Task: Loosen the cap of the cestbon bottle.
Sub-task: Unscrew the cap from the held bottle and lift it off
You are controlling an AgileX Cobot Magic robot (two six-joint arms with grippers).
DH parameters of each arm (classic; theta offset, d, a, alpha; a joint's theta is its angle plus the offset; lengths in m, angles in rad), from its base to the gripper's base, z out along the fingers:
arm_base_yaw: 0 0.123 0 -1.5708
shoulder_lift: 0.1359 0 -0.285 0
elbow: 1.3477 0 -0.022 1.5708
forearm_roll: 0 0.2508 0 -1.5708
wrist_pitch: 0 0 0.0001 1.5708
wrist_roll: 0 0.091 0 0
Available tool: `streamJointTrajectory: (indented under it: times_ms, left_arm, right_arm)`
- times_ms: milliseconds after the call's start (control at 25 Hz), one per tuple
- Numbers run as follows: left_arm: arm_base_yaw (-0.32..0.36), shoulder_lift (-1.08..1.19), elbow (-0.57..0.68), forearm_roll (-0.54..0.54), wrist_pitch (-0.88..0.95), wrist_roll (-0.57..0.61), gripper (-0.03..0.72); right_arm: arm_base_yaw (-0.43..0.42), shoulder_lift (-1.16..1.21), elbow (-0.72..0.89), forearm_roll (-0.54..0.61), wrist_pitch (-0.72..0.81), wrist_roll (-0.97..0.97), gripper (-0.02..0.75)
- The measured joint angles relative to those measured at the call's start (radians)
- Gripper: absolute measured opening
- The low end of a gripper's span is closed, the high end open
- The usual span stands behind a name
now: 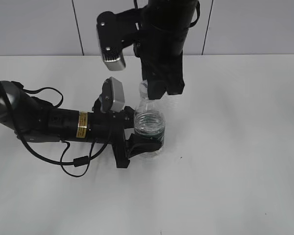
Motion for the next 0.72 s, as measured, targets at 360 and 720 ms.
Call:
streamJointTrajectory:
  times_ms: [360,720]
  left_arm:
    - [0.000,0.000,0.000,-0.003,0.000,-0.004,0.413]
    - [0.001,0.000,0.000,-0.015,-0.003,-0.012,0.413]
  right_arm:
    - [0.000,0.000,-0.007,-0.021,-0.004,-0.356,0.303]
    - [0.000,0.000,-0.007,0.025,-0.073,-0.576,0.301]
